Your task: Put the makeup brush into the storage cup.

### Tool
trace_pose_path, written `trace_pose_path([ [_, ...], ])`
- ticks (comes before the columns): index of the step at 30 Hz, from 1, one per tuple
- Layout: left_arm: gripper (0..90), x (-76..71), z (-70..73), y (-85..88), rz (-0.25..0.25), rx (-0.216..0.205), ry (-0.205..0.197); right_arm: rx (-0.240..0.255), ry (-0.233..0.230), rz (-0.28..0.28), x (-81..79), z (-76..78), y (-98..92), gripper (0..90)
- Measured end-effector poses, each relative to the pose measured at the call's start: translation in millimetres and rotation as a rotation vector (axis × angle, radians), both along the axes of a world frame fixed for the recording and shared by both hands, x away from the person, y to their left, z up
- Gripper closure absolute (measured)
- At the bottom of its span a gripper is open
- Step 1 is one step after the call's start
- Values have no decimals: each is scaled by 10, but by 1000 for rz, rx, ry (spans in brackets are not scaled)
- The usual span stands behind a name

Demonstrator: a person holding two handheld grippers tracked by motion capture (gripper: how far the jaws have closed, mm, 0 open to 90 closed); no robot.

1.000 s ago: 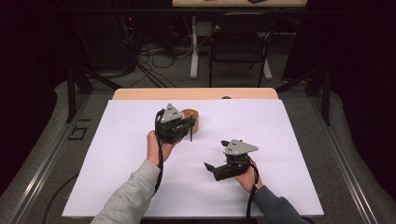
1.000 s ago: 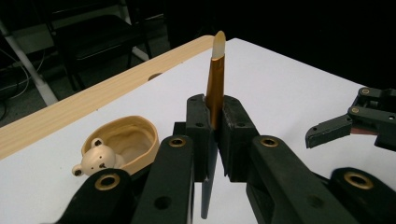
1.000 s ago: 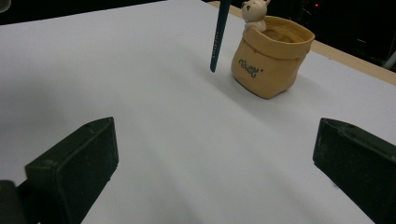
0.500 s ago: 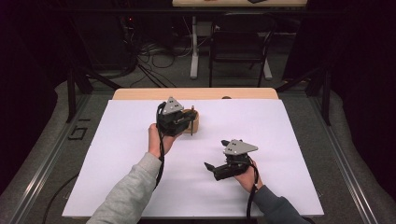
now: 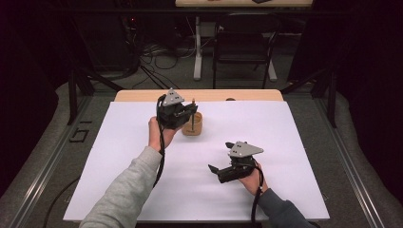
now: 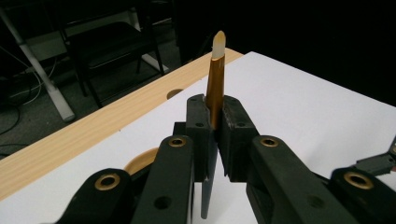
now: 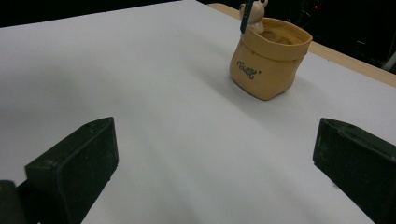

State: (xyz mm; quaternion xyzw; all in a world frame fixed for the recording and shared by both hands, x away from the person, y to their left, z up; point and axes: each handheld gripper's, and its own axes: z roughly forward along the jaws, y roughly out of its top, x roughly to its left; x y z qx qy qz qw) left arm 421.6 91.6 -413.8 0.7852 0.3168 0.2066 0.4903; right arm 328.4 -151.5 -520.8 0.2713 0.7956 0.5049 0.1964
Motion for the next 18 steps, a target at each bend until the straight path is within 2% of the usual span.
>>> trace_pose_path([
  [3, 836, 42, 19, -12, 8, -2, -7, 7, 22, 2, -1, -6, 8, 0],
  [9, 836, 110, 23, -60, 15, 4, -9, 10, 35, 11, -10, 7, -21, 0],
  [18, 836, 171, 61, -98, 18, 14, -25, 6, 34, 5, -3, -2, -19, 0],
])
